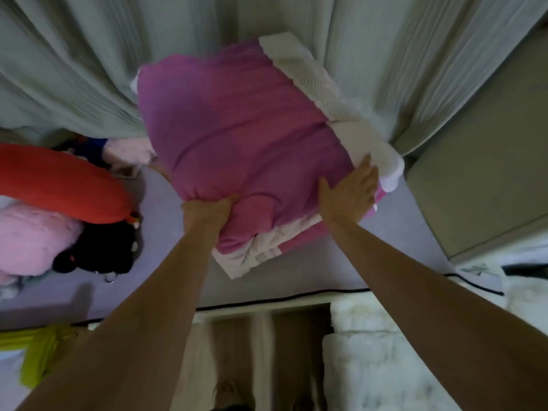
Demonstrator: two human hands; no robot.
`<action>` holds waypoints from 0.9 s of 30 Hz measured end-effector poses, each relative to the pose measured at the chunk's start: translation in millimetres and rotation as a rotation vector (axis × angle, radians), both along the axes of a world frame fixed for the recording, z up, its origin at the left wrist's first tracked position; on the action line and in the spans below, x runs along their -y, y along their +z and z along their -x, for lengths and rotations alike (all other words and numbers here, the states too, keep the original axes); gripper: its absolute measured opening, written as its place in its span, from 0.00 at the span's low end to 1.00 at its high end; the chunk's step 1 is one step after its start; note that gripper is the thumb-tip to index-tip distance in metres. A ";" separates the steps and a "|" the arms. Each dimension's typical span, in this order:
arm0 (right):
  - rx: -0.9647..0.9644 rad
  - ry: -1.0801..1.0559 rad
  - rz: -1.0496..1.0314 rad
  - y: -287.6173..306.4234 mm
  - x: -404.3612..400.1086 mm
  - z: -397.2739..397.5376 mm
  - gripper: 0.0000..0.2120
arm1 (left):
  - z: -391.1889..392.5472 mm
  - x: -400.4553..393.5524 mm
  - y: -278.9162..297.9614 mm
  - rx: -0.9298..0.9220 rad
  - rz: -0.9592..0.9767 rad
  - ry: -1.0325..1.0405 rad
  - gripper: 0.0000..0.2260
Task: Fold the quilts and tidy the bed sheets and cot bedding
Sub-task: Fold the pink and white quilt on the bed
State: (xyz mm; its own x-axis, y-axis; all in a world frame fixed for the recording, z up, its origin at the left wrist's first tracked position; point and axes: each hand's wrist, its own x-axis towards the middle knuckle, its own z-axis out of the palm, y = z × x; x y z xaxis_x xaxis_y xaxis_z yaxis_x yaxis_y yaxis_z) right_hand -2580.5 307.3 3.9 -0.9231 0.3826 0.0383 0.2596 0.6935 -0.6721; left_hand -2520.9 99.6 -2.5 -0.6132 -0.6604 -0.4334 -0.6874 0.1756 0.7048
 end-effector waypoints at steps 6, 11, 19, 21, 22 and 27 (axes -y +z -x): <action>0.313 1.004 -0.676 16.7 48.8 4.5 0.32 | -20.7 0.8 25.7 0.170 -0.076 -0.356 0.42; -0.126 0.805 -0.663 52.8 112.7 23.2 0.16 | 10.0 61.5 73.8 -0.204 -0.153 -0.291 0.37; -0.162 1.046 -0.567 66.1 253.3 133.2 0.23 | 112.9 205.8 67.2 -0.175 0.049 -0.147 0.28; -0.156 1.051 -0.638 57.9 283.1 171.8 0.24 | 145.8 231.8 57.1 -0.220 0.018 -0.151 0.22; -0.160 1.049 -0.670 55.0 297.1 191.9 0.26 | 162.1 241.1 51.4 -0.250 0.019 -0.175 0.19; -0.047 0.860 -0.660 28.5 338.7 270.5 0.26 | 232.1 263.3 26.3 -0.319 0.079 -0.304 0.31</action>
